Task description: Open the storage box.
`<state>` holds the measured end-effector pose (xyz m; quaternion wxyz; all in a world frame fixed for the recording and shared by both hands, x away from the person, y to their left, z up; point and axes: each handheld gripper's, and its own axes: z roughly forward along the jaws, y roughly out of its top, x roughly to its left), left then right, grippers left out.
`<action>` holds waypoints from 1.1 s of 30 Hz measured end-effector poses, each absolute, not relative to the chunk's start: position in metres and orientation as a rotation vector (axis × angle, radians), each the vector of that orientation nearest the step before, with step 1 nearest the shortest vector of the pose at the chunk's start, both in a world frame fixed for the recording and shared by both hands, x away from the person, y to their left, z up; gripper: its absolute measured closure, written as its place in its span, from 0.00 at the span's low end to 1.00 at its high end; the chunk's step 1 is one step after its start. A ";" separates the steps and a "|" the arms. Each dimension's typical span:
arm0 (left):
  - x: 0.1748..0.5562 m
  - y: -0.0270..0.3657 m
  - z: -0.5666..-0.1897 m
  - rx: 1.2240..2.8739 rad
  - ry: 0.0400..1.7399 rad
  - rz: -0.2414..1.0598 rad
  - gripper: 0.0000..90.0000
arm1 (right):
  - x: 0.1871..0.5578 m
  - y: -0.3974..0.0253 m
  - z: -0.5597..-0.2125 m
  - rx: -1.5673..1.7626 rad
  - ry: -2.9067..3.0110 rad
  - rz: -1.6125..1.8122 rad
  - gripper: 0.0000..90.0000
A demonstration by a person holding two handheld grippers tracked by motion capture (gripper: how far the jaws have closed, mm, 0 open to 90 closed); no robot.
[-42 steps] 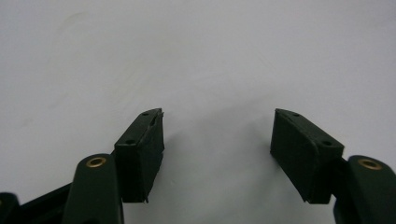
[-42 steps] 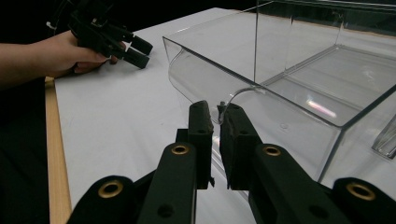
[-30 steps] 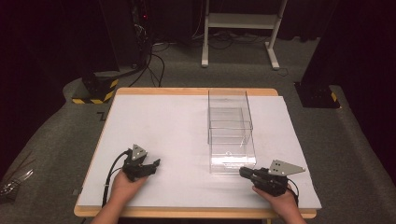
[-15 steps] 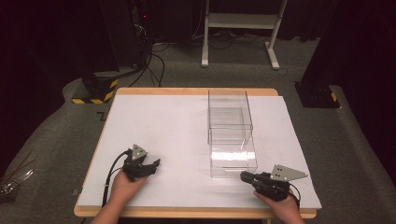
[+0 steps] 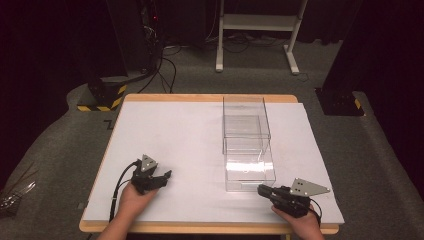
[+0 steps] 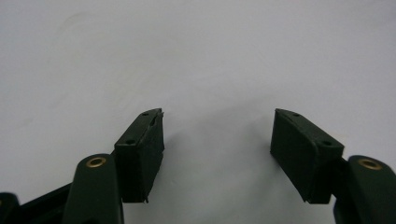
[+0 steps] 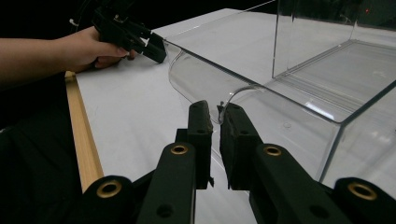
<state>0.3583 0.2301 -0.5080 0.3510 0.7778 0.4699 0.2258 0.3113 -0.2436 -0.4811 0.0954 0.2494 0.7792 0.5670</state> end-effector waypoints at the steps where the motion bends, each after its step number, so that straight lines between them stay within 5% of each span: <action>1: 0.358 0.230 -0.508 2.014 1.217 0.585 0.39 | 0.311 -0.243 -0.481 0.738 2.309 1.679 0.91; 33: 0.358 0.230 -0.508 2.012 1.218 0.582 0.39 | 0.307 -0.252 -0.460 0.704 2.174 1.750 0.88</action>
